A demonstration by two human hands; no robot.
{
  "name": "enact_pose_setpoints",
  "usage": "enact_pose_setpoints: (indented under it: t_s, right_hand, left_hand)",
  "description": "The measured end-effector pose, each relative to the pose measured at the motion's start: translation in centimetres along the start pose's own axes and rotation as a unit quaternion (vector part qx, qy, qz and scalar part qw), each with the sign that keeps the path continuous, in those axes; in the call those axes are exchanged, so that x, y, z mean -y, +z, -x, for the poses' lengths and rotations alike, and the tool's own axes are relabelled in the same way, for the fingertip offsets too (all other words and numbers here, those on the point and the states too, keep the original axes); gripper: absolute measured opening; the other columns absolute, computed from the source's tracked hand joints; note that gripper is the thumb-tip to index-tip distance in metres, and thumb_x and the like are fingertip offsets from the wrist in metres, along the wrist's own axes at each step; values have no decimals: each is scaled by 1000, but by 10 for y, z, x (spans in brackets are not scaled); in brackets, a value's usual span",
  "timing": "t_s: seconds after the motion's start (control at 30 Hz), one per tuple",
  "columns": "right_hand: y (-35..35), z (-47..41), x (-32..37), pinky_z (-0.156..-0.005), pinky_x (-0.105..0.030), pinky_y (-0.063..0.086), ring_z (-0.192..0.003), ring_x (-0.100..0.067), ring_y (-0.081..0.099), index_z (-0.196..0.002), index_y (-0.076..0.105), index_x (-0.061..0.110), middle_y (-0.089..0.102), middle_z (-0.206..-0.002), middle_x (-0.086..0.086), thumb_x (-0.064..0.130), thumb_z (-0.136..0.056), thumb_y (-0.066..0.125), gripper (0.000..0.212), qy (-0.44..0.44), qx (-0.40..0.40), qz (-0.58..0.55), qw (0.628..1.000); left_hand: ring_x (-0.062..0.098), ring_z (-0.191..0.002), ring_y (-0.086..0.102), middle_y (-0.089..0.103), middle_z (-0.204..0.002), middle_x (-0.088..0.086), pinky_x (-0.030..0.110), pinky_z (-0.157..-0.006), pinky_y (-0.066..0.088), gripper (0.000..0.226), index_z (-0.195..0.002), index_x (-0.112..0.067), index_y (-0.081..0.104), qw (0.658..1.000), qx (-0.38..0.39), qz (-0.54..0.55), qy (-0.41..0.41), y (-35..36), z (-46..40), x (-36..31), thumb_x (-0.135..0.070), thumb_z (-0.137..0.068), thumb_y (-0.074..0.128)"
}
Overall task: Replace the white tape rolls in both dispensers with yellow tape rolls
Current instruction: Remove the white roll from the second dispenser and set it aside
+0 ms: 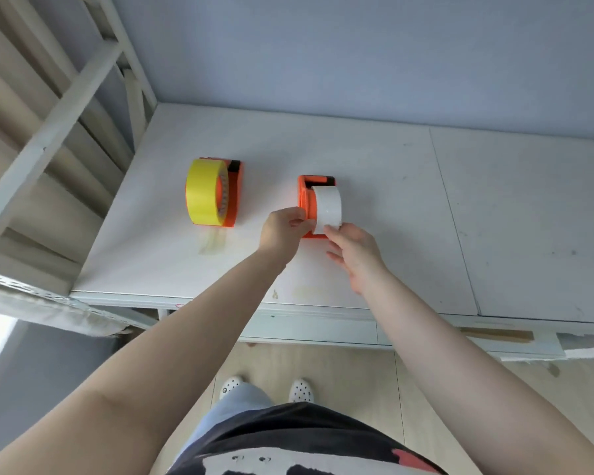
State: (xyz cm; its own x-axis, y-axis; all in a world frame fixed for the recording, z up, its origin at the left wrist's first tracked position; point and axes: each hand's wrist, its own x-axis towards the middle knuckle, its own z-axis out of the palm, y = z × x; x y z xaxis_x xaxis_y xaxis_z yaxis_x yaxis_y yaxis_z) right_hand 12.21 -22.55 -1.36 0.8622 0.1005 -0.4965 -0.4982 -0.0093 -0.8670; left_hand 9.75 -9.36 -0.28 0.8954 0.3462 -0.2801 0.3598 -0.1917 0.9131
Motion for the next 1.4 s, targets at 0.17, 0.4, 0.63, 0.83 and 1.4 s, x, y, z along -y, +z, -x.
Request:
enact_pose_setpoints:
  t_s: [0.17, 0.4, 0.63, 0.83, 1.4]
  right_hand:
    - [-1, -9, -9, -72, -23, 57, -73, -17, 61, -107, 59, 5, 64, -89, -10, 1, -85, 66, 23, -64, -21, 1, 998]
    - [8, -26, -17, -55, -18, 54, -73, -21, 61, -102, 50, 10, 58, -100, -16, -8, -81, 64, 31, -59, -87, -34, 994]
    - [13, -30, -14, -57, -20, 51, -55, -13, 62, -90, 64, 3, 65, -80, -14, -4, -82, 60, 11, -124, -89, 113, 982]
    - [15, -31, -13, -67, -29, 53, -73, -27, 69, -93, 67, 4, 68, -84, -13, 1, -84, 56, 15, -161, -93, 249, 951]
    - [11, -19, -8, -66, -28, 40, -68, -17, 49, -75, 67, 15, 55, -67, -3, 11, -77, 72, 6, -119, -13, 120, 986]
  left_hand:
    - [17, -62, 43, 58, -69, 5, 27, -60, 33, 18, -83, 2, 67, 999, -1, 28, 16, -6, -5, -16, -15, -85, 64]
    - [21, -77, 51, 60, -86, 13, 32, -76, 44, 19, -94, 3, 68, 999, 18, 25, 15, -14, -21, -38, -14, -90, 62]
    - [24, -85, 58, 63, -92, 13, 48, -94, 49, 23, -69, -22, 60, 999, 17, 38, 1, -18, -30, -47, -12, -89, 62]
    - [24, -91, 62, 63, -99, 9, 33, -81, 55, 24, -113, 1, 63, 997, 24, 68, -19, -21, -36, -59, -10, -92, 60]
    - [37, -101, 66, 63, -114, 21, 49, -82, 57, 35, -117, 4, 56, 990, -13, 132, -52, -30, -77, -98, -14, -88, 65]
